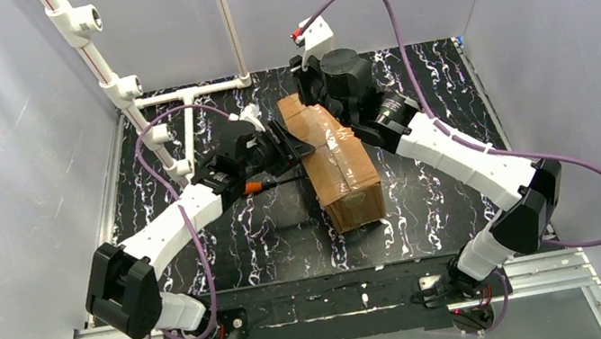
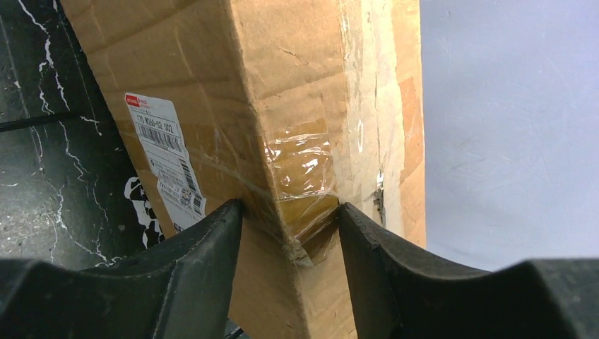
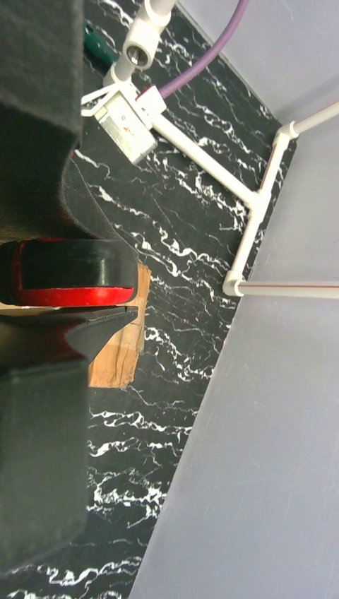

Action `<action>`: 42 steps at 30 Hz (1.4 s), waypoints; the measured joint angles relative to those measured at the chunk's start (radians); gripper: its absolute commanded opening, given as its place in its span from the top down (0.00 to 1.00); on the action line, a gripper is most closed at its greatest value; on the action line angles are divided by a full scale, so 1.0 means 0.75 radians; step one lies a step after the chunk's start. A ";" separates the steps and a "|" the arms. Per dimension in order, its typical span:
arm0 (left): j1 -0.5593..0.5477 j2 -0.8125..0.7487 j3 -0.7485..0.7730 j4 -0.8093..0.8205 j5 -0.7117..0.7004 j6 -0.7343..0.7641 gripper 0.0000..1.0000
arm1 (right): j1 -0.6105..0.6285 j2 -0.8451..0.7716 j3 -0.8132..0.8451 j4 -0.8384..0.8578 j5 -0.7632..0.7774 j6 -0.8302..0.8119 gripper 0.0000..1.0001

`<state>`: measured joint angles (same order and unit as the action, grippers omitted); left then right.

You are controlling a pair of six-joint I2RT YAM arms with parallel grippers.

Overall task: Unpack the express box
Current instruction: Cut the express box at the center of the board.

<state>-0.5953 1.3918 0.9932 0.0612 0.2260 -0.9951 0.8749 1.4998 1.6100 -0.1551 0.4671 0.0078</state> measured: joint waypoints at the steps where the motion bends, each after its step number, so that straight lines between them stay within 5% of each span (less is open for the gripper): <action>1: 0.000 0.003 0.000 0.007 0.004 0.001 0.51 | -0.002 0.004 0.001 0.000 0.010 -0.011 0.99; 30: -0.001 0.168 0.146 0.016 0.078 0.036 0.57 | -0.210 0.171 0.020 0.181 -0.010 -0.124 0.99; 42: -0.004 0.232 0.236 -0.036 0.130 0.071 0.38 | -0.275 0.175 -0.037 0.230 -0.070 -0.083 0.99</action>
<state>-0.5980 1.5661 1.1702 0.0341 0.3233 -0.9417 0.6685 1.6314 1.5826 0.0174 0.4145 -0.0544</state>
